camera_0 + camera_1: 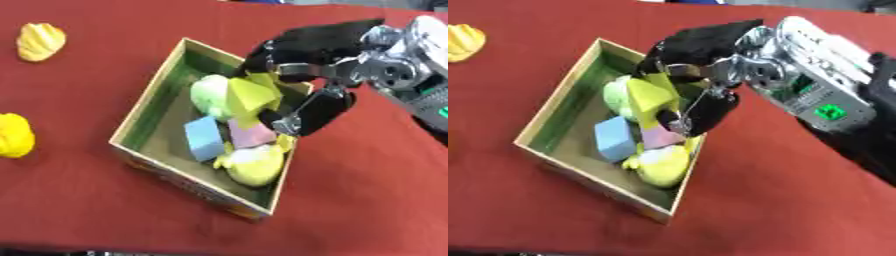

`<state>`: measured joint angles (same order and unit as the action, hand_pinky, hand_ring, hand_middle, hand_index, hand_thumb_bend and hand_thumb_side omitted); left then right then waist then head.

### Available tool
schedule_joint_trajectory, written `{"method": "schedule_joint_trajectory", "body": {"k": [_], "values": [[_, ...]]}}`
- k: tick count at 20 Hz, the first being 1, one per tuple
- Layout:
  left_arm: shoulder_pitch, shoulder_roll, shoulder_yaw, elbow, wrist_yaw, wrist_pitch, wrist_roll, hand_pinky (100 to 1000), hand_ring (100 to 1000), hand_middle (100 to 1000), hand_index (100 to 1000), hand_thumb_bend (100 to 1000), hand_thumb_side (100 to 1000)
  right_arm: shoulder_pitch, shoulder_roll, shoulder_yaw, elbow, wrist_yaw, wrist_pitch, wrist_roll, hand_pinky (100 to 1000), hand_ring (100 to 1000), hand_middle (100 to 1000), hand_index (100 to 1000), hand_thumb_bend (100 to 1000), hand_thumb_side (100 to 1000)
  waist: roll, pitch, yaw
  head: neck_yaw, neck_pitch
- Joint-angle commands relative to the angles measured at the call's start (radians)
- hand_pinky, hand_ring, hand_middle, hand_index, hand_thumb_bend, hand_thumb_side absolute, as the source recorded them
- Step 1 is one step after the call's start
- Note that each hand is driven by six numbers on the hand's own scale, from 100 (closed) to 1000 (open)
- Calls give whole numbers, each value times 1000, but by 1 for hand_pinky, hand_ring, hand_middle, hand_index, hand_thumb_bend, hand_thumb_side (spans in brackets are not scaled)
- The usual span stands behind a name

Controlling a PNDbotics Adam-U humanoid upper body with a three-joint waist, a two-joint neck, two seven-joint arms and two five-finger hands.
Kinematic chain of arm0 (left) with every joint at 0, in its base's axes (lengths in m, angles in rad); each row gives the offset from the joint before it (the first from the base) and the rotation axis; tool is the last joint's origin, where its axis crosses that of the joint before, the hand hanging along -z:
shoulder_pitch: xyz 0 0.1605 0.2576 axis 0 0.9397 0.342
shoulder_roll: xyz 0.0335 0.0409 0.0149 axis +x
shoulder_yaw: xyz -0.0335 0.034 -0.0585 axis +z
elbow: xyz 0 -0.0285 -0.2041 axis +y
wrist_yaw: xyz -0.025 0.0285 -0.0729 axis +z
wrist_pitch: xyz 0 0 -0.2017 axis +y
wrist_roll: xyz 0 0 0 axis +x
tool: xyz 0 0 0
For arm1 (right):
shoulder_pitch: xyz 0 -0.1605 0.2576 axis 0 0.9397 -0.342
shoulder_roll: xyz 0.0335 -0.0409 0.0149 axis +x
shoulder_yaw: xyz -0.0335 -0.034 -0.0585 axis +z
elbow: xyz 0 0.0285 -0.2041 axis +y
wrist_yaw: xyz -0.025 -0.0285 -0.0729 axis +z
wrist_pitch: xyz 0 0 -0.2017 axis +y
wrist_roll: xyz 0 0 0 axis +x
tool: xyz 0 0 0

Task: Pick up objects on the table and place them in the box.

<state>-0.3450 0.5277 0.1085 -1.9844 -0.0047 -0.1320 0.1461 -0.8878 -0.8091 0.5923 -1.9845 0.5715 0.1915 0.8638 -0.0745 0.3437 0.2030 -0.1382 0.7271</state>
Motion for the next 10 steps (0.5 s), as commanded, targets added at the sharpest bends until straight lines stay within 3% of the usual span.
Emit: {"method": "schedule_joint_trajectory", "body": {"k": [1, 3, 6, 7, 10], "values": [[-12, 16, 5, -16, 0, -1, 1, 798, 640, 678, 847, 100, 589, -14, -11, -11, -14, 4, -65, 34, 1000, 1000, 938, 994, 295, 328, 10, -18, -2, -1, 2], [-13, 15, 6, -16, 0, -1, 1, 798, 640, 678, 848, 100, 592, -6, -5, -20, -9, 0, -89, 41, 1000, 1000, 971, 1000, 263, 335, 10, -18, -4, 0, 0], [-12, 14, 6, -16, 0, -1, 2, 798, 640, 677, 849, 100, 593, 7, 6, -35, 11, -23, -91, 32, 1000, 1000, 1000, 1000, 137, 580, 12, -19, -5, 1, 1], [-12, 15, 6, -16, 0, -1, 3, 798, 640, 677, 849, 100, 593, 9, 8, -39, 16, -27, -91, 23, 1000, 1000, 1000, 1000, 122, 616, 12, -19, -6, 1, 2], [-11, 14, 6, -16, -1, -1, 4, 798, 640, 677, 849, 100, 593, 10, 11, -47, 29, -28, -94, -6, 1000, 1000, 1000, 1000, 100, 644, 11, -21, -7, 2, 3]]}}
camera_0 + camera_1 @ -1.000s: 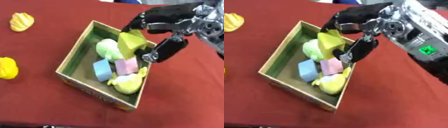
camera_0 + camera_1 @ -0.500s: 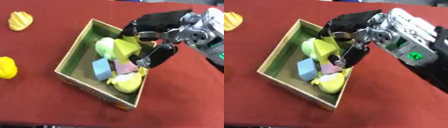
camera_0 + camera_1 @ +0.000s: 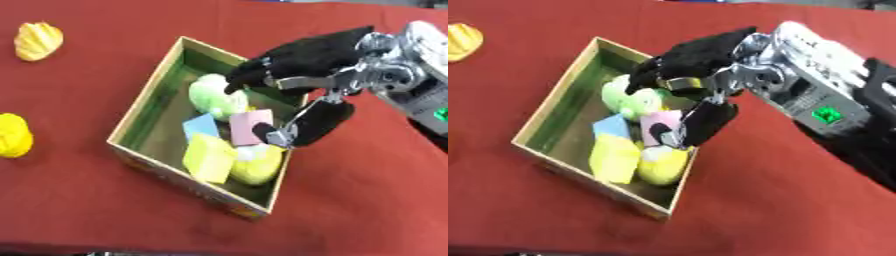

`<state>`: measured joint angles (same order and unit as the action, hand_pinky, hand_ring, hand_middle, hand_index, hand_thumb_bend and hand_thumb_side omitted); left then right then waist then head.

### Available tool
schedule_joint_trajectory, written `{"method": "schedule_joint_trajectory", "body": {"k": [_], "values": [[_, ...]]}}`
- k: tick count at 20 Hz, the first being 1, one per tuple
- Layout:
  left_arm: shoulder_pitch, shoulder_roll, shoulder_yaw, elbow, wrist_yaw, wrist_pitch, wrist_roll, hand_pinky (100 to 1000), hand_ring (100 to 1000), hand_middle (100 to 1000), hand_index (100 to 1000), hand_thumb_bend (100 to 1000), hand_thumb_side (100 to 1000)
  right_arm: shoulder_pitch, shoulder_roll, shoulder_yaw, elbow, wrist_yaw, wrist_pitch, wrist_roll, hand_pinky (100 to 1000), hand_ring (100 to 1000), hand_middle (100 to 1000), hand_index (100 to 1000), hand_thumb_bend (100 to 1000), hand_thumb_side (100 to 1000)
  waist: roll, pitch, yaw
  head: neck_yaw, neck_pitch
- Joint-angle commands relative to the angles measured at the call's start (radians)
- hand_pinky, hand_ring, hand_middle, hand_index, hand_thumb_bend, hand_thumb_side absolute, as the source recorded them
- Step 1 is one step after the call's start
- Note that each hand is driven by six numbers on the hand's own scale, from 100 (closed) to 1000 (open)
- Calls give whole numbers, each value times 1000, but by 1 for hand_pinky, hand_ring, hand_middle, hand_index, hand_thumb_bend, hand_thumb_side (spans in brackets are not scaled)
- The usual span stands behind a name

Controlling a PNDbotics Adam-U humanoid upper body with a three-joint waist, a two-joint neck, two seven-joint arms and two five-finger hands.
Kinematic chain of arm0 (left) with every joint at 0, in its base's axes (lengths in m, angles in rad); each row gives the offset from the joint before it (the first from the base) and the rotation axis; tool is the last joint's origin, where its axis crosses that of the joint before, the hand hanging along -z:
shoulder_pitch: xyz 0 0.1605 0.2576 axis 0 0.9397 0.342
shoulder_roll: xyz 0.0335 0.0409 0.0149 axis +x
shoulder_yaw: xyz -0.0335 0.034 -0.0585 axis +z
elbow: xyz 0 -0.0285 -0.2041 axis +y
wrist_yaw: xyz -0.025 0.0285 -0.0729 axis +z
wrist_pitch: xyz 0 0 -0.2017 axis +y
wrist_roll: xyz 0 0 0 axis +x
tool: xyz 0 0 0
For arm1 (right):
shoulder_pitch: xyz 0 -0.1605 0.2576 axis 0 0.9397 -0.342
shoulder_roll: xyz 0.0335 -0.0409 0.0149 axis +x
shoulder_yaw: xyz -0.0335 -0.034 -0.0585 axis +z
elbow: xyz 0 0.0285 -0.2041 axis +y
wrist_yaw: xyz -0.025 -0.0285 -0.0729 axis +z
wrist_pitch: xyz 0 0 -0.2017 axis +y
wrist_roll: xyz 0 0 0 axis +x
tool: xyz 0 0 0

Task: Pick up objects on the table and place them in the box.

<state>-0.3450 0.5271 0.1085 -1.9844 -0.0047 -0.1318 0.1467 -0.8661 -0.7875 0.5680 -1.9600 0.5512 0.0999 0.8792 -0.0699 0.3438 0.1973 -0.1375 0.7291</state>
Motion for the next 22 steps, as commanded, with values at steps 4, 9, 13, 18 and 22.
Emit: {"method": "schedule_joint_trajectory", "body": {"k": [4, 9, 13, 18, 22], "values": [[-10, 15, 8, -16, -4, 0, 5, 797, 641, 677, 848, 100, 592, -14, -11, -50, -13, -23, 10, -60, 995, 1000, 978, 1000, 100, 443, 8, -25, -3, 6, 0], [-13, 35, 11, -16, -18, 5, 15, 796, 642, 676, 841, 100, 583, 0, -24, -199, -39, -165, 130, -297, 849, 882, 817, 912, 100, 231, 12, -42, -5, 63, -4], [-19, 125, -4, -16, -54, 41, 21, 795, 642, 670, 830, 100, 488, 68, -83, -351, -40, -421, 143, -610, 820, 824, 768, 873, 100, 395, 16, -66, -8, 132, 2], [-10, 306, -36, -16, -106, 113, -1, 797, 651, 672, 833, 100, 321, 239, -167, -503, -40, -672, 13, -829, 838, 853, 797, 895, 100, 458, 29, -92, -16, 185, 37], [-1, 443, -65, 6, -140, 156, -71, 804, 672, 683, 843, 100, 241, 355, -172, -599, -40, -734, -104, -917, 841, 859, 802, 897, 100, 497, 44, -106, -29, 198, 41]]}}
